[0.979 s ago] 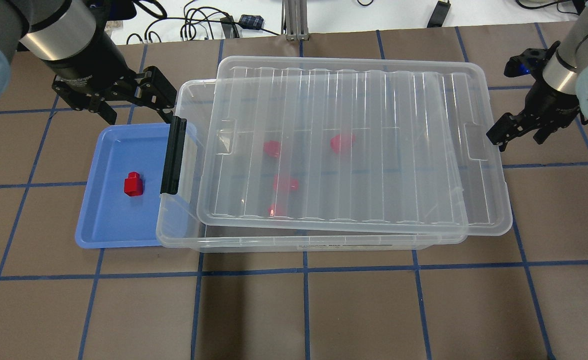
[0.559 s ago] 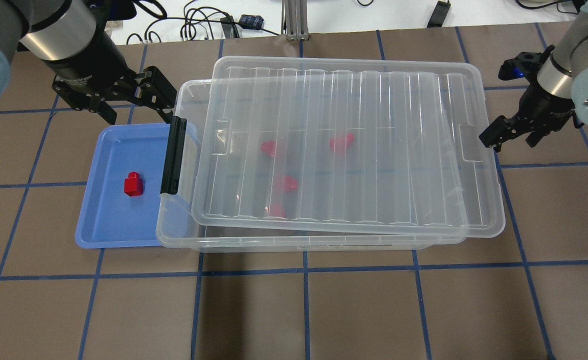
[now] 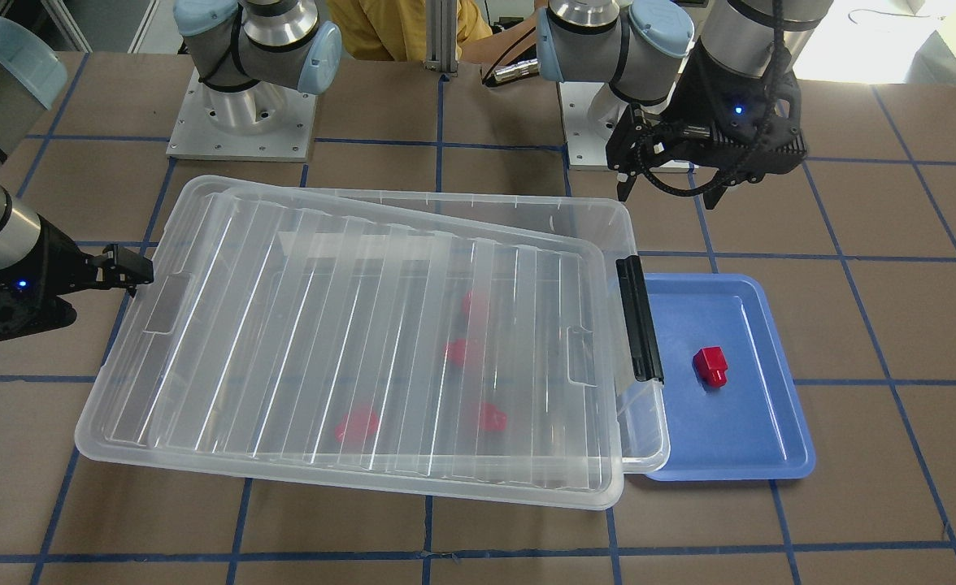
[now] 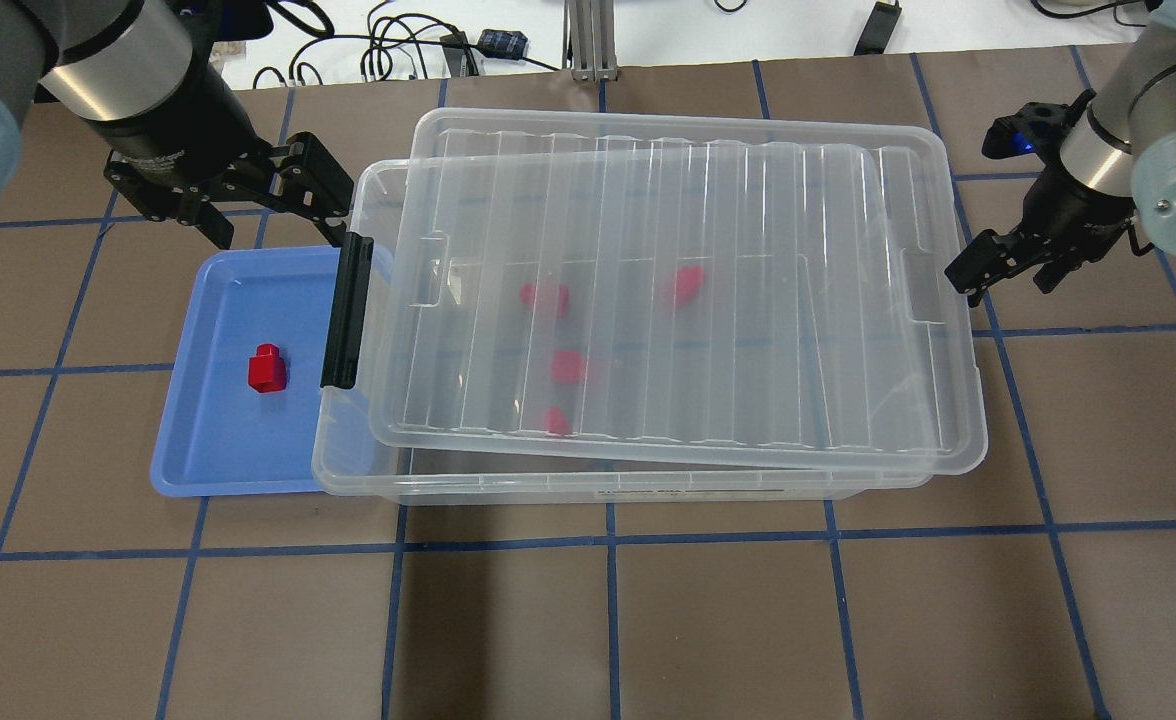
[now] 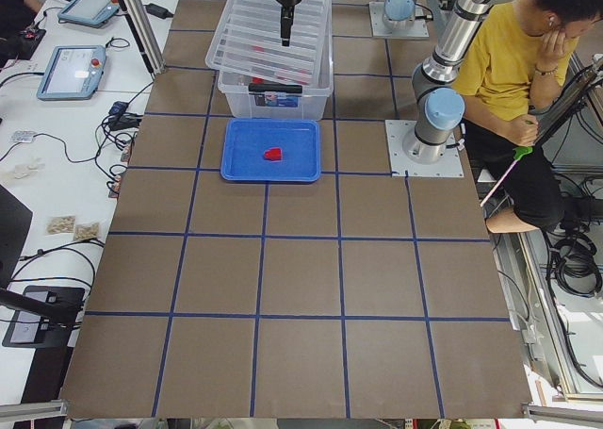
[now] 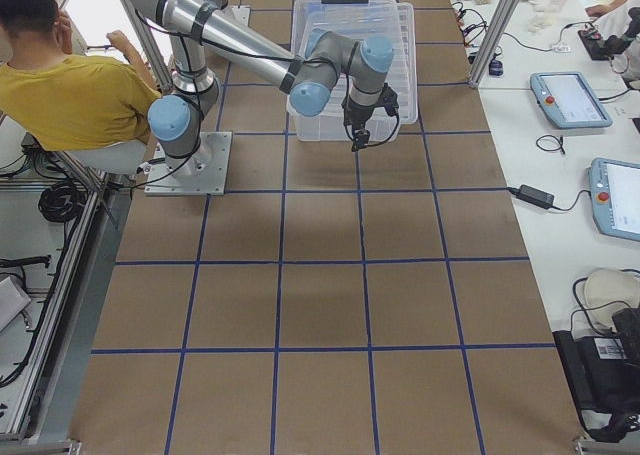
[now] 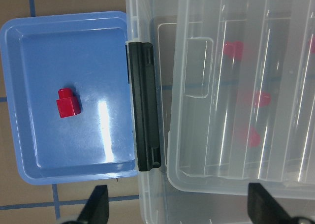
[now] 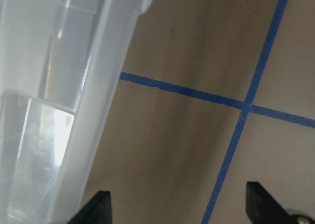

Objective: Place red block in blue tray from box

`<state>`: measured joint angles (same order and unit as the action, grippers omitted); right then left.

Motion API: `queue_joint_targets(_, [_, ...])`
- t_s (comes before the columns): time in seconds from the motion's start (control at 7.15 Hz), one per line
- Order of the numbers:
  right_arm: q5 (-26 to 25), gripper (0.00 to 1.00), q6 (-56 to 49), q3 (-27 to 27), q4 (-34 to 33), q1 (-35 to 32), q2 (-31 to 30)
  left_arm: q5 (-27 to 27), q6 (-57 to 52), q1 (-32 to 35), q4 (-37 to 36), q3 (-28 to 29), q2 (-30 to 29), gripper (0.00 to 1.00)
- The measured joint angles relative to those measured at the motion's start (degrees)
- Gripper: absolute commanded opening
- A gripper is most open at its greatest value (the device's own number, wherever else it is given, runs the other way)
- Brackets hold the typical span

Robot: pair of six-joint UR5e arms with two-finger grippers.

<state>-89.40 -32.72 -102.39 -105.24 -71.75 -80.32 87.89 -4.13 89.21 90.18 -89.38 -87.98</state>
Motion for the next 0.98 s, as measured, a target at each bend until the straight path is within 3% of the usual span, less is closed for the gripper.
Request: queue_joint_targets(0.98, [0.3, 1.0, 0.4, -0.1, 0.4, -2.0, 0.1, 0.0, 0.0, 0.0, 0.0, 0.0, 0.1, 1.0])
